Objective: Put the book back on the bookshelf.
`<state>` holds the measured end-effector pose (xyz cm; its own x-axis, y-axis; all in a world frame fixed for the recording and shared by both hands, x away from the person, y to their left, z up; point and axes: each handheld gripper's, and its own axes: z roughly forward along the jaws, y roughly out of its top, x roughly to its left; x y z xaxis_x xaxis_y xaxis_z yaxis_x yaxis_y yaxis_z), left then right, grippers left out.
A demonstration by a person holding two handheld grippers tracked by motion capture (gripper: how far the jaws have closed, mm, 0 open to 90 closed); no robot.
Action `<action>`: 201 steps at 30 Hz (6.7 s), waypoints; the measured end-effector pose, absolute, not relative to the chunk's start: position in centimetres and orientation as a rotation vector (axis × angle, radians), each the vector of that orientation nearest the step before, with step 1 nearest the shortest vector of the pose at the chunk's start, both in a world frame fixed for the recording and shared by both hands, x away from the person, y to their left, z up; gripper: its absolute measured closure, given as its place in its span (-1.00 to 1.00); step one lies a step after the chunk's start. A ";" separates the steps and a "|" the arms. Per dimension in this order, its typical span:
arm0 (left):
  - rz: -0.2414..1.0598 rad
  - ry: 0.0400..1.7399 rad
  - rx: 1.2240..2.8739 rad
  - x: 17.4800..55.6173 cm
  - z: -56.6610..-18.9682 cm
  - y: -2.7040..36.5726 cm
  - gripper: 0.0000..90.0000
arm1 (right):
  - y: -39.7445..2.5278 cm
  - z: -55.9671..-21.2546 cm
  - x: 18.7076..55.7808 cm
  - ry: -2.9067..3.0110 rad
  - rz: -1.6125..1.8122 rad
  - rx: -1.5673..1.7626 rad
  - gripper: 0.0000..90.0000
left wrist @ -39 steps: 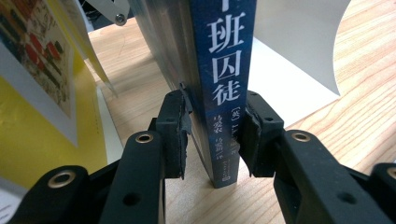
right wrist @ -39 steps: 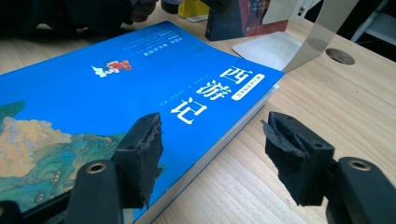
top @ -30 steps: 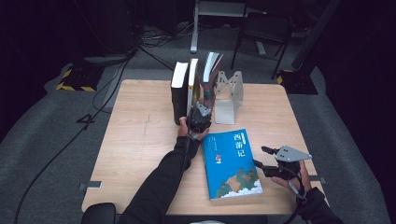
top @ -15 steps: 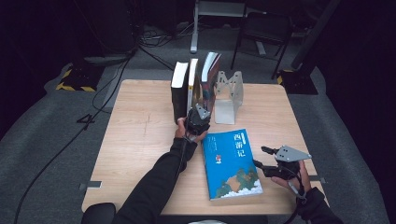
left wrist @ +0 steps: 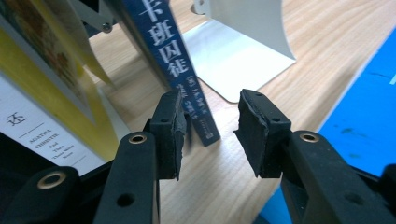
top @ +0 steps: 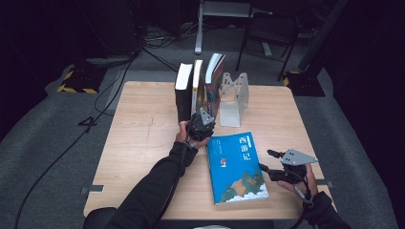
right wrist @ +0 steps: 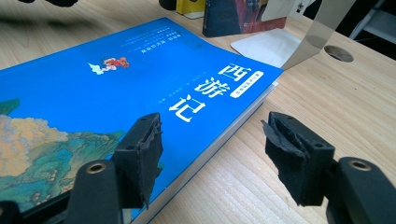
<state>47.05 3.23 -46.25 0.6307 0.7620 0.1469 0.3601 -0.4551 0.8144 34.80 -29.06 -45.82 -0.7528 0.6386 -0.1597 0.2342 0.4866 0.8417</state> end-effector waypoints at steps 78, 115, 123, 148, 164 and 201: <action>0.340 0.502 2.382 32.7 -49.1 12.3 -0.02 | -32.0 -48.2 30.4 2.552 1.037 0.733 -0.33; 0.170 0.444 2.387 31.7 -49.8 12.8 -0.39 | -28.8 -47.3 29.5 2.650 1.082 0.580 -0.32; 0.160 0.462 2.375 32.6 -50.0 12.5 -0.48 | -30.8 -46.0 29.8 2.640 1.105 0.627 -0.29; 0.210 0.540 2.316 38.2 -50.4 9.4 -0.56 | -26.4 -48.0 36.9 2.788 1.143 0.945 -0.79; 0.217 0.579 2.311 40.8 -50.4 8.7 -0.56 | -25.9 -47.8 36.8 2.763 1.115 0.921 -0.79; 0.197 0.433 2.368 30.0 -50.4 5.3 -0.85 | -29.4 -47.3 34.1 2.648 1.042 0.783 -0.29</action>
